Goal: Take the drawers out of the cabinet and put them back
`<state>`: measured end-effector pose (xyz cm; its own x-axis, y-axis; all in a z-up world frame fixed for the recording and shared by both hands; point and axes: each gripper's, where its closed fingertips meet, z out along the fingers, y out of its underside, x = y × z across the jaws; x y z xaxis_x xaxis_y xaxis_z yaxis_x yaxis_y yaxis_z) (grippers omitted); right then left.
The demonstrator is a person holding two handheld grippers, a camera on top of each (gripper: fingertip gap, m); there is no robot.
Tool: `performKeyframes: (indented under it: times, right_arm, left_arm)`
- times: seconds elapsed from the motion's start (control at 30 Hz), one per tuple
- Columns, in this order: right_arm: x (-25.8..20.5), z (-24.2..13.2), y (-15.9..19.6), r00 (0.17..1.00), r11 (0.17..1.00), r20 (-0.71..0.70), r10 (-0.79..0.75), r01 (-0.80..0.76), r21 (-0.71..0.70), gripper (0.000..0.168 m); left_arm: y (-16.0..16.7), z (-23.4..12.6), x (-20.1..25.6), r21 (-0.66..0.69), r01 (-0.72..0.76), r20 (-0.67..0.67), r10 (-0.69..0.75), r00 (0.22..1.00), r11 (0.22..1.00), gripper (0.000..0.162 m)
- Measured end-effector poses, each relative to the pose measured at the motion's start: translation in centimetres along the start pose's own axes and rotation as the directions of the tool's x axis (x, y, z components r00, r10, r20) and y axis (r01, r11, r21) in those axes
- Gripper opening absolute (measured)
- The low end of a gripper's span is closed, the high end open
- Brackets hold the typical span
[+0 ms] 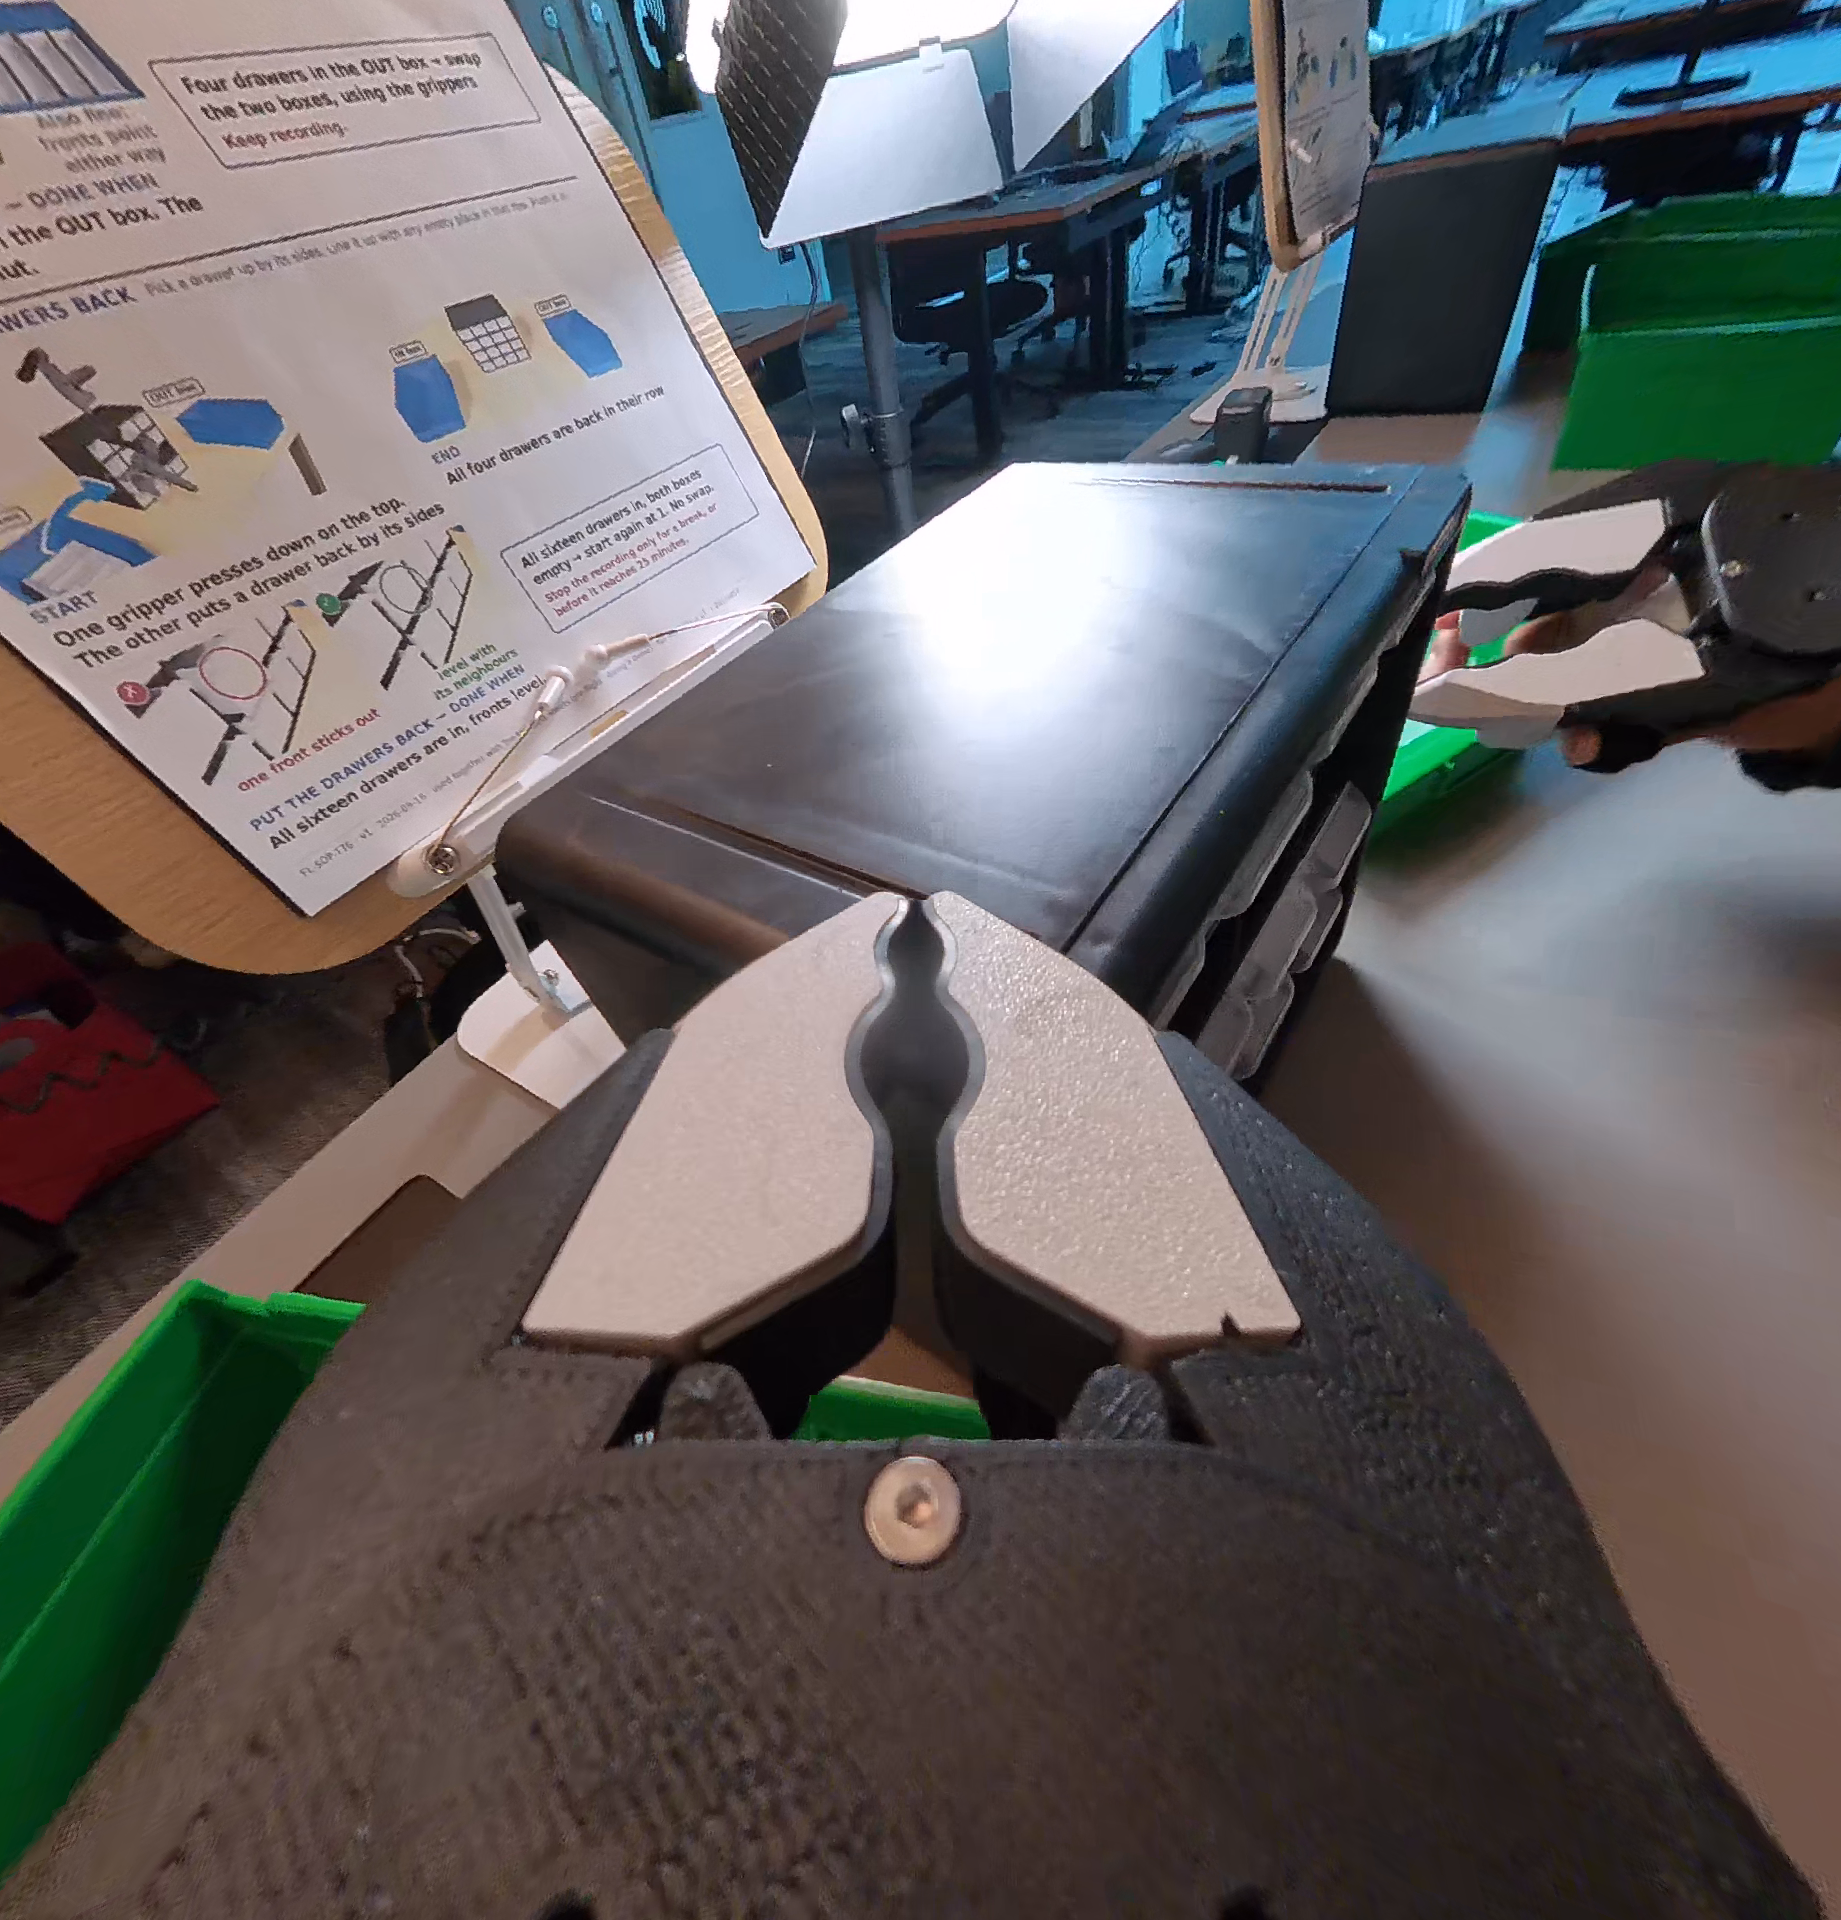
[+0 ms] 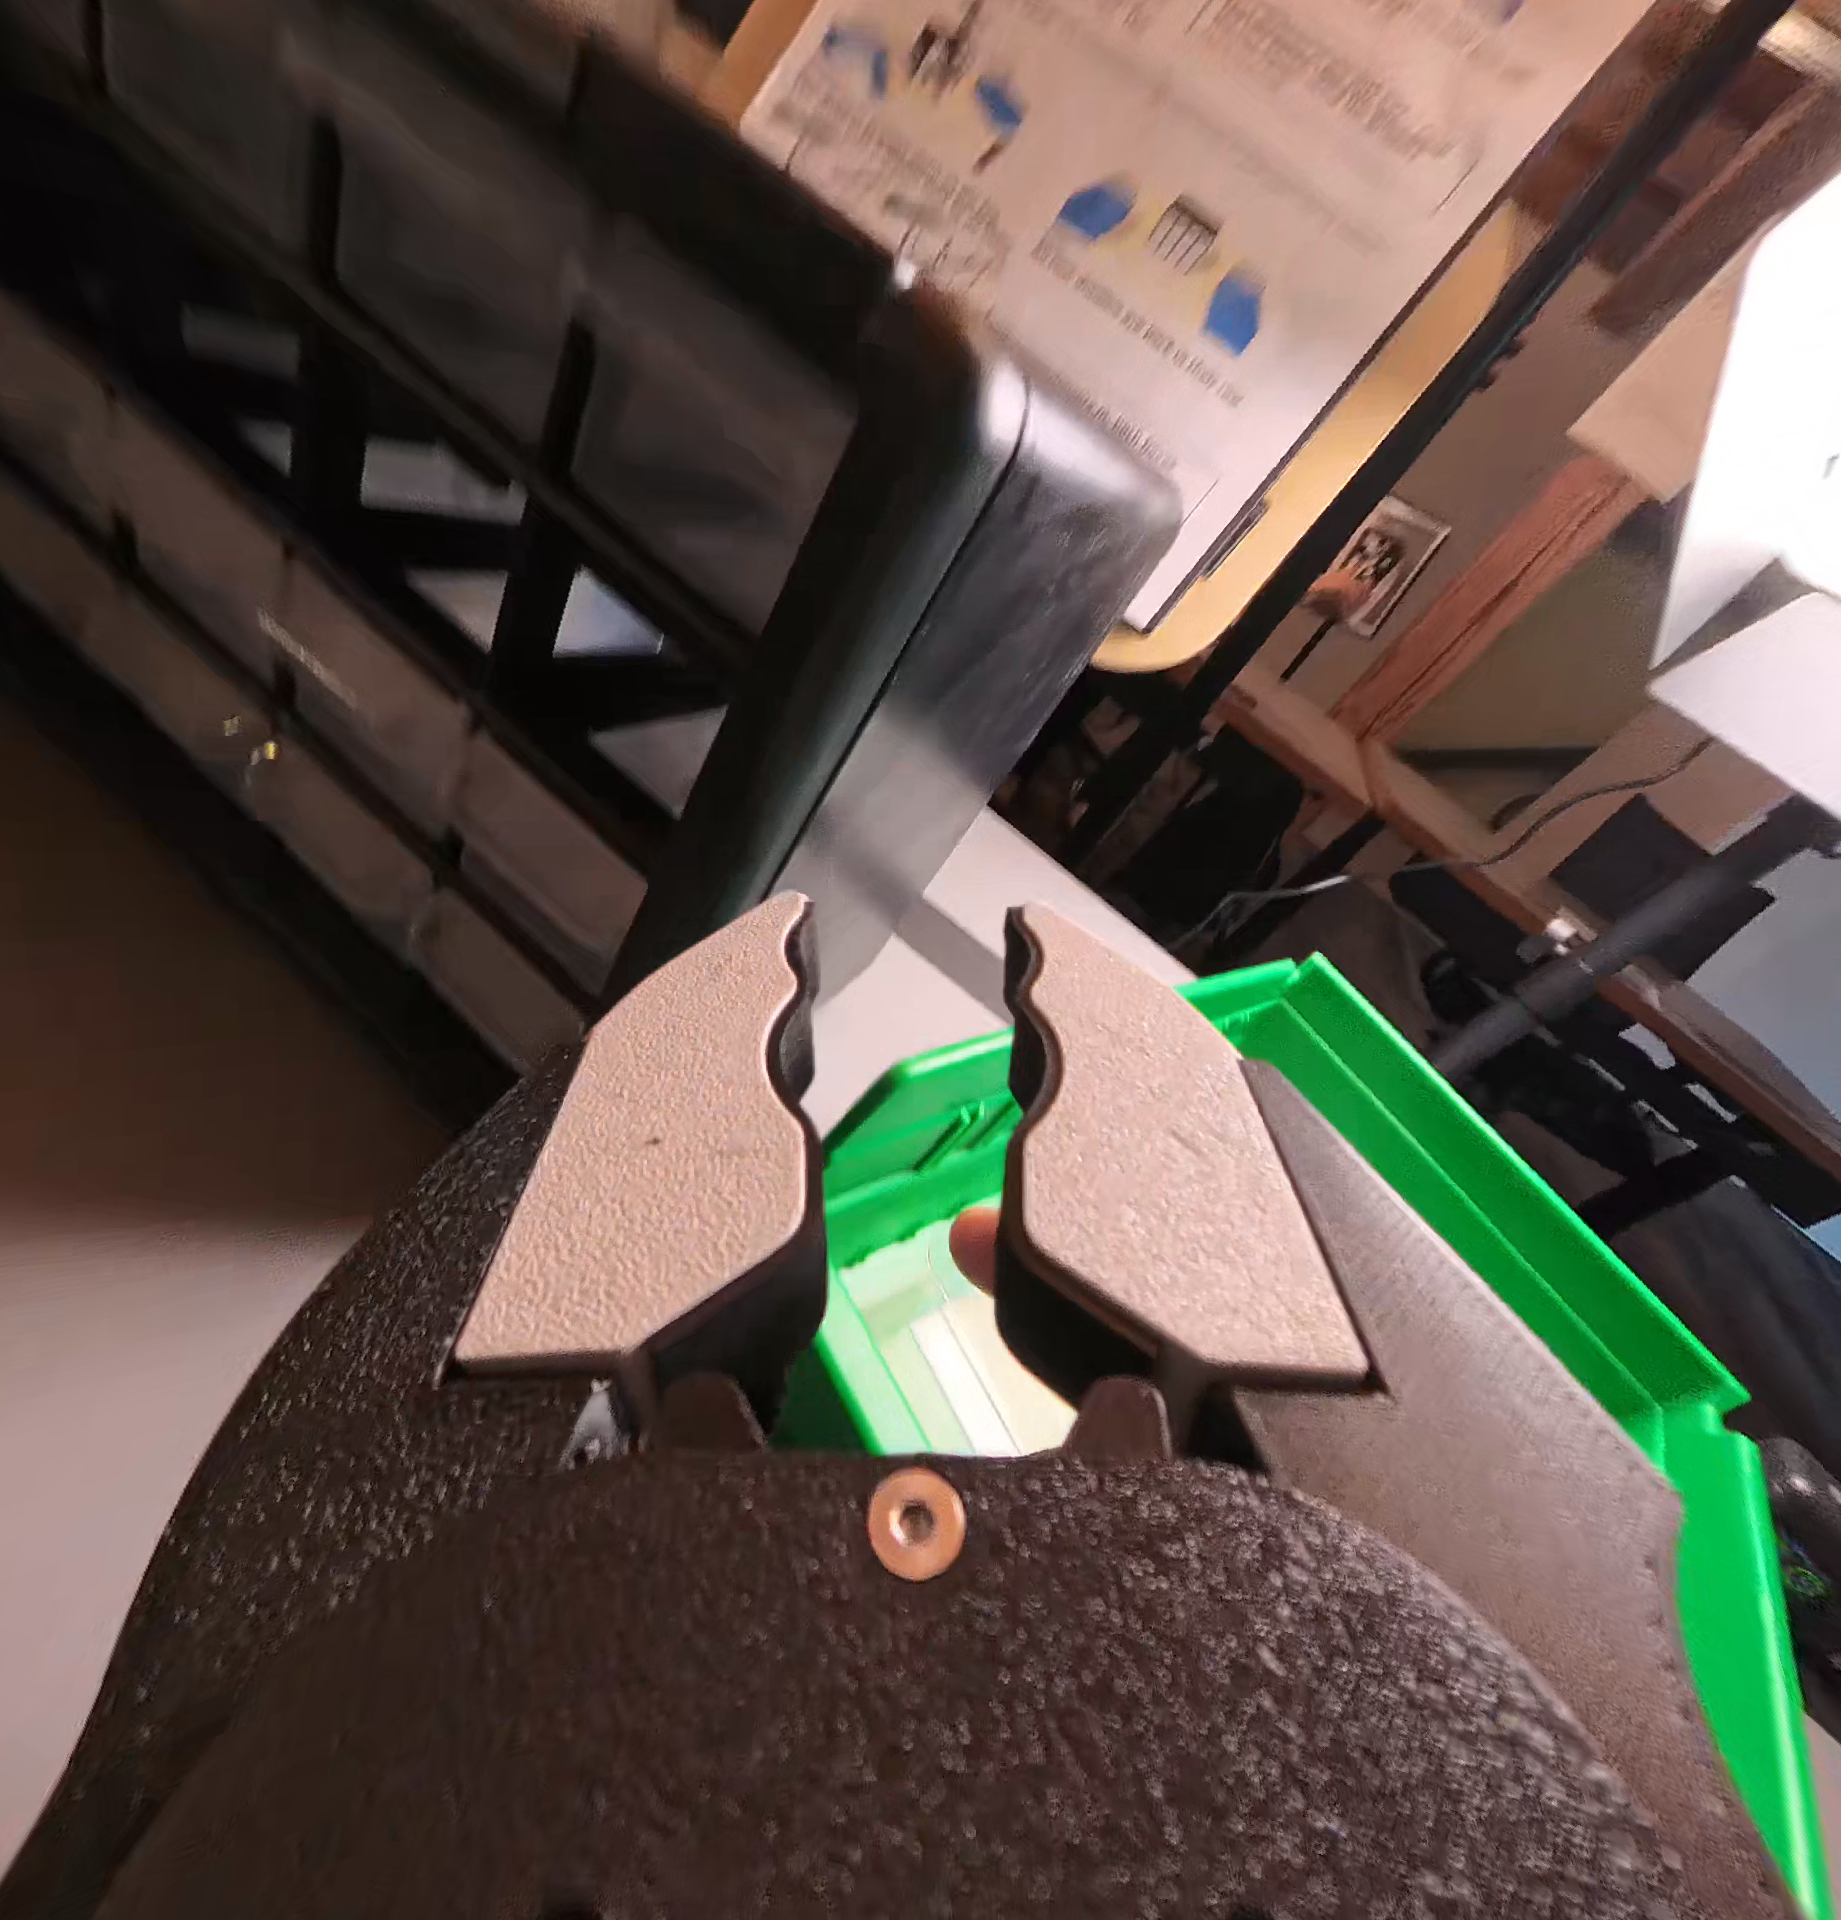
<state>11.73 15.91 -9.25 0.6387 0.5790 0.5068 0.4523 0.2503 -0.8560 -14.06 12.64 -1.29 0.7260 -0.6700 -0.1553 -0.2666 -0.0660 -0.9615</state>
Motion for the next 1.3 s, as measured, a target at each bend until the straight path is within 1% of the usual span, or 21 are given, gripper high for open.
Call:
performKeyframes:
  times: [0.1,0.17,0.23,0.27,0.3,0.33,0.4,0.43,0.47,0.5,0.53,0.57,0.63,0.73,0.77,0.8,0.83,0.97,1.0,1.17,1.3]
  right_arm:
    - [-0.6,-0.3,2.0,0.992,0.985,0.068,-0.101,0.110,-0.132,0.040]
    - [-0.7,-0.9,3.9,0.977,0.948,0.135,-0.166,0.196,-0.252,0.045]
    - [-0.9,-1.8,6.4,0.962,0.888,0.224,-0.159,0.238,-0.393,0.053]
    - [-0.9,-2.3,7.6,0.954,0.855,0.263,-0.142,0.252,-0.453,0.057]
    - [-0.9,-2.7,8.5,0.947,0.827,0.290,-0.135,0.269,-0.494,0.057]
    - [-1.0,-3.0,9.4,0.939,0.798,0.317,-0.134,0.292,-0.527,0.057]
    - [-1.0,-3.2,10.9,0.924,0.745,0.352,-0.152,0.341,-0.573,0.057]
    - [-1.3,-3.0,11.4,0.917,0.733,0.366,-0.158,0.357,-0.579,0.055]
    - [-1.6,-2.7,11.9,0.911,0.721,0.376,-0.168,0.373,-0.584,0.049]
    - [-1.6,-2.5,12.3,0.903,0.703,0.378,-0.203,0.404,-0.586,0.037]
    - [-1.7,-2.2,12.5,0.886,0.687,0.392,-0.247,0.445,-0.574,0.029]
    - [-1.7,-2.1,12.5,0.874,0.677,0.392,-0.286,0.474,-0.563,0.029]
    - [-1.9,-2.5,12.4,0.868,0.661,0.413,-0.276,0.483,-0.575,0.029]
    - [-2.7,-3.3,12.1,0.855,0.655,0.448,-0.260,0.497,-0.570,0.028]
    - [-3.1,-3.6,11.9,0.849,0.653,0.463,-0.257,0.505,-0.565,0.028]
    - [-3.6,-4.0,11.7,0.838,0.651,0.482,-0.254,0.517,-0.555,0.028]
    - [-4.1,-4.3,11.4,0.827,0.651,0.504,-0.250,0.529,-0.545,0.028]
    - [-6.4,-6.2,10.3,0.772,0.650,0.577,-0.266,0.586,-0.484,0.027]
    - [-7.0,-6.7,10.1,0.759,0.650,0.591,-0.275,0.599,-0.467,0.027]
    - [-10.1,-9.8,8.5,0.719,0.688,0.631,-0.293,0.616,-0.383,0.027]
    - [-12.1,-12.0,7.6,0.694,0.699,0.644,-0.321,0.633,-0.333,0.027]
  left_arm:
    - [-0.7,-0.9,-0.2,-0.007,-0.035,0.024,0.035,0.999,0.999,0.000]
    - [-2.3,-2.8,-0.6,0.043,-0.020,0.049,0.018,0.999,0.999,0.000]
    - [-3.7,-5.2,-1.1,0.089,0.000,0.081,-0.007,0.997,0.996,0.002]
    - [-3.9,-6.0,-1.4,0.084,0.009,0.102,-0.017,0.995,0.996,0.008]
    - [-3.4,-6.5,-1.9,0.045,0.013,0.132,-0.019,0.991,0.999,0.016]
    - [-2.1,-6.8,-2.4,-0.033,0.009,0.164,-0.003,0.986,0.999,0.024]
    - [2.6,-7.3,-3.4,-0.272,-0.004,0.219,0.066,0.974,0.962,0.035]
    - [5.5,-7.6,-3.2,-0.389,-0.002,0.211,0.091,0.973,0.921,0.041]
    - [8.4,-8.0,-2.6,-0.488,0.002,0.179,0.098,0.979,0.873,0.047]
    - [11.0,-8.5,-1.8,-0.565,0.001,0.151,0.102,0.983,0.825,0.052]
    - [13.3,-9.1,-1.2,-0.625,-0.006,0.134,0.115,0.984,0.781,0.058]
    - [15.3,-9.7,-0.7,-0.671,-0.013,0.122,0.128,0.984,0.741,0.060]
    - [18.1,-10.4,0.4,-0.720,-0.022,0.101,0.136,0.986,0.694,0.061]
    - [20.5,-10.7,1.1,-0.759,-0.056,0.079,0.177,0.981,0.649,0.061]
    - [21.1,-10.7,1.2,-0.774,-0.075,0.069,0.202,0.977,0.629,0.061]
    - [21.2,-10.5,1.4,-0.775,-0.092,0.056,0.213,0.975,0.626,0.054]
    - [21.1,-10.3,1.7,-0.770,-0.108,0.045,0.223,0.974,0.628,0.053]
    - [21.2,-9.5,2.7,-0.776,-0.210,-0.049,0.275,0.960,0.595,0.028]
    - [21.2,-9.2,2.9,-0.772,-0.241,-0.070,0.298,0.952,0.588,0.025]
    - [21.0,-8.6,3.0,-0.769,-0.311,-0.094,0.383,0.919,0.559,0.025]
    - [20.9,-8.7,3.4,-0.742,-0.365,-0.135,0.408,0.903,0.563,0.026]
